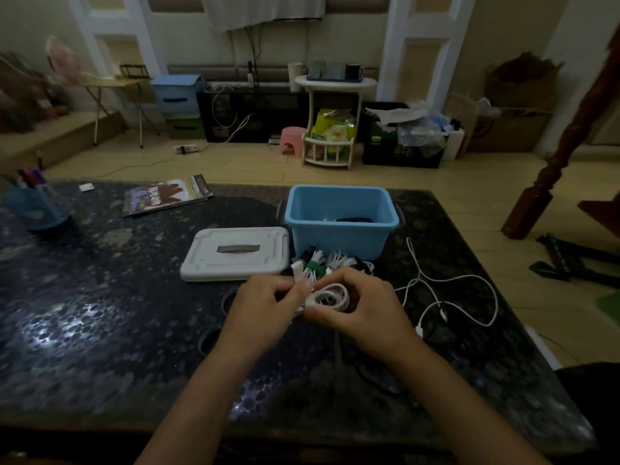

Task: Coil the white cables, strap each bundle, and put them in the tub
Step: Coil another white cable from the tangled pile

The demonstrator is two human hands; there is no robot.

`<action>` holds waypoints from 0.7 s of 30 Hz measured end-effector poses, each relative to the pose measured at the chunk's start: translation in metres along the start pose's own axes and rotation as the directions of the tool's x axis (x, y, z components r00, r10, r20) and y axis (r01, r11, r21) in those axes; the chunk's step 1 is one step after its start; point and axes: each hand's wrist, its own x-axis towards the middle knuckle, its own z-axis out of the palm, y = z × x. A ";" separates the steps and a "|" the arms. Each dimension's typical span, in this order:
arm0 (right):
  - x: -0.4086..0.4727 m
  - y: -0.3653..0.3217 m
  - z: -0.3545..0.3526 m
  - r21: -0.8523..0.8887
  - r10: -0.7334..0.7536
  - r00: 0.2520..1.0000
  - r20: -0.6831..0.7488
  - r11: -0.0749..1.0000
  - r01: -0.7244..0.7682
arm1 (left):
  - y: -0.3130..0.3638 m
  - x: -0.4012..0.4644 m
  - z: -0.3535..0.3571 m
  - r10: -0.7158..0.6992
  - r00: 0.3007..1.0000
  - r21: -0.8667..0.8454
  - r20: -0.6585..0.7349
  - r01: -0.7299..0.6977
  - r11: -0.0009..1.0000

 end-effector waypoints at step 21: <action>-0.004 0.001 -0.008 -0.011 -0.002 0.995 0.098 1.000 0.003 | -0.004 0.004 0.002 -0.033 0.997 0.063 0.071 0.029 0.998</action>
